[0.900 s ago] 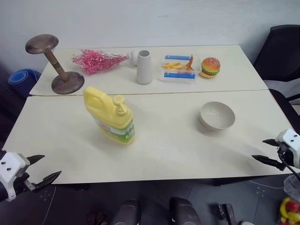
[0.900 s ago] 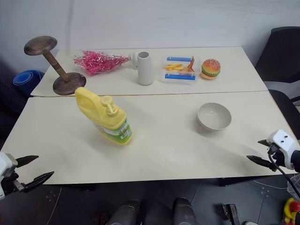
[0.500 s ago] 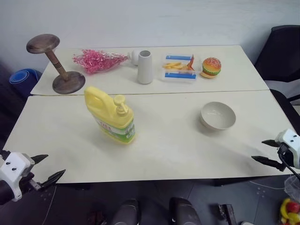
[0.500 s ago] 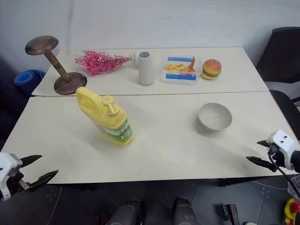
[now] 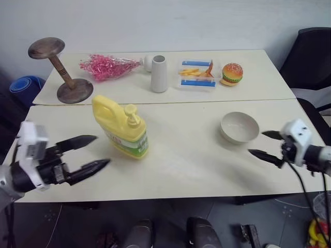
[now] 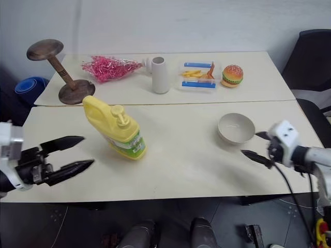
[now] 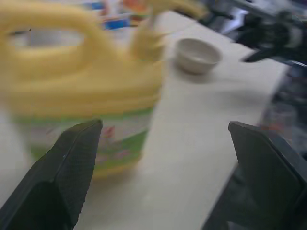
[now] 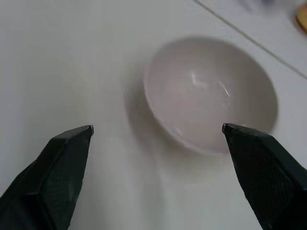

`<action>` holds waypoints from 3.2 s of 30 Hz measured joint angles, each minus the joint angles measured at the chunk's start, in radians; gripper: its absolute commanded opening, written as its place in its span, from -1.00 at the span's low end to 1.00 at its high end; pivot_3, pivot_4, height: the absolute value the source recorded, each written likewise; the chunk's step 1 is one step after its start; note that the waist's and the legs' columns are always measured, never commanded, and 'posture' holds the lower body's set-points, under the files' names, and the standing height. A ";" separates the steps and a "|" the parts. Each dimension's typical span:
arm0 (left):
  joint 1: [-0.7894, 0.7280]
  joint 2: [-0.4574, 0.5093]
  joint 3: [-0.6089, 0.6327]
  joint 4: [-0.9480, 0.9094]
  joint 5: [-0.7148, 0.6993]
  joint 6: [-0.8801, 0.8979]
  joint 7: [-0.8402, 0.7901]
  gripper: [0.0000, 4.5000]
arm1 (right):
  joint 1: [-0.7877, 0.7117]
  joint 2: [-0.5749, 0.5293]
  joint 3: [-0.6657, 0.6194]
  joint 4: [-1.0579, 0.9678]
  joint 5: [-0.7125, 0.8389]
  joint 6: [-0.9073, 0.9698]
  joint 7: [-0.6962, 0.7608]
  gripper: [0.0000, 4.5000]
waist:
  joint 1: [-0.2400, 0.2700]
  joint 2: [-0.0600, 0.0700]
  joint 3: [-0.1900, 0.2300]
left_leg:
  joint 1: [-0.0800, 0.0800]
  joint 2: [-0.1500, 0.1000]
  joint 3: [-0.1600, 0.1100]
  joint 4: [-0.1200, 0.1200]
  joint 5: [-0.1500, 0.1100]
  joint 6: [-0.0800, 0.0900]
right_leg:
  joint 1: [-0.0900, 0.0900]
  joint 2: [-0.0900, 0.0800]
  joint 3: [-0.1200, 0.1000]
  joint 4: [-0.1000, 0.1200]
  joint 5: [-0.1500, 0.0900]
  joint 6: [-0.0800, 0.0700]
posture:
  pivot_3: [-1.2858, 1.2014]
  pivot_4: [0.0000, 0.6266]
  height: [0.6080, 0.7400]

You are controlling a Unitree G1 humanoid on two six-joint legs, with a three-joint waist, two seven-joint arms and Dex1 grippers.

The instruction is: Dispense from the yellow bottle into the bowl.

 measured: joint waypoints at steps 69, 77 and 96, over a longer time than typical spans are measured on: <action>-1.060 0.095 -0.619 0.719 0.344 -0.092 -0.487 -0.19 | -0.624 -0.043 0.487 -0.190 0.029 0.121 0.576 -1.00 | -0.003 -0.003 0.006 | -0.013 0.003 0.005 0.006 0.001 -0.001 | -0.017 0.014 -0.002 0.016 0.000 -0.001 | 0.03 -0.52 1.00; -1.103 0.033 -0.722 0.812 0.497 -0.207 -0.612 -0.99 | -0.781 0.081 0.712 -0.109 0.029 -0.125 0.615 -1.00 | -0.006 -0.005 0.007 | -0.021 0.003 0.003 0.015 0.001 -0.002 | -0.024 0.013 -0.003 0.020 0.000 0.000 | 0.03 -0.52 1.00; -1.136 -0.080 -0.722 0.774 0.587 -0.230 -0.576 -0.99 | -0.935 0.207 0.868 0.039 0.118 -0.337 0.617 -1.00 | -0.010 -0.006 0.008 | -0.022 0.002 -0.001 0.017 0.001 -0.002 | -0.024 0.012 -0.006 0.021 0.000 0.000 | 0.03 -0.52 1.00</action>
